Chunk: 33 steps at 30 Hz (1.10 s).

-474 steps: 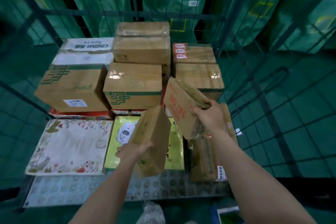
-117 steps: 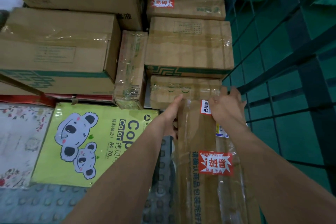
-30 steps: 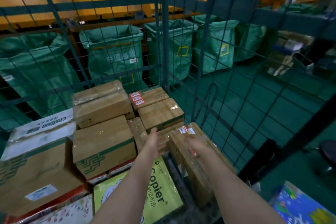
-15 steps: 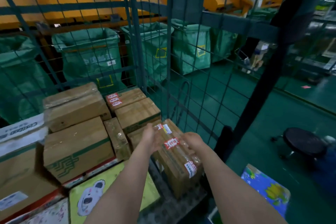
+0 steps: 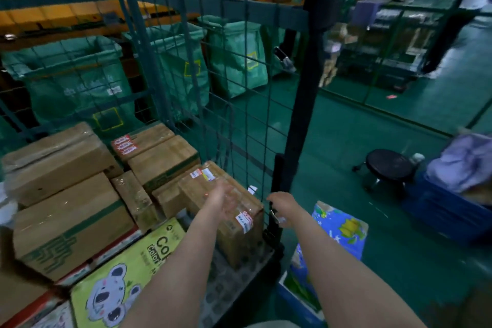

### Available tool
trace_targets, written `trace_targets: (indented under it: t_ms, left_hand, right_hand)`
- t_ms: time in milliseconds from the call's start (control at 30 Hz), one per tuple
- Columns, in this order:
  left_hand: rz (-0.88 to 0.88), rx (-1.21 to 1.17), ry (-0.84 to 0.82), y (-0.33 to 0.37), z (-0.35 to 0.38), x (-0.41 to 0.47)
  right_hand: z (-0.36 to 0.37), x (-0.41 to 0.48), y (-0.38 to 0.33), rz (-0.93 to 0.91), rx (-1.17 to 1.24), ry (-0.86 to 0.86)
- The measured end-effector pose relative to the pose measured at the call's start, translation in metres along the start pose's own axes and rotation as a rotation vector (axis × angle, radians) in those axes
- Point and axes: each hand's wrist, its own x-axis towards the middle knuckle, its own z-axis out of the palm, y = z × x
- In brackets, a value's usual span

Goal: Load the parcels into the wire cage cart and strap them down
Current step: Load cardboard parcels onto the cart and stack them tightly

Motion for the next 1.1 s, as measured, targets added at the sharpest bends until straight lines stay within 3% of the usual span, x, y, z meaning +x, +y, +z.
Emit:
trace_targets:
  t_ms: [233, 600, 933, 1100]
  left_hand:
    - [0.019, 0.272, -0.145, -0.012, 0.030, -0.011]
    - [-0.080, 0.636, -0.437, -0.063, 0.044, -0.036]
    - [-0.088, 0.920, -0.752, -0.142, 0.112, -0.105]
    - [-0.087, 1.032, -0.824, -0.185, 0.154, -0.147]
  right_hand:
    - [-0.018, -0.024, 0.033, 0.056, 0.066, 0.192]
    - [0.004, -0.086, 0.112, 0.263, 0.454, 0.386]
    - [-0.022, -0.170, 0.195, 0.363, 0.680, 0.629]
    - [-0.055, -0.210, 0.246, 0.430, 0.733, 0.704]
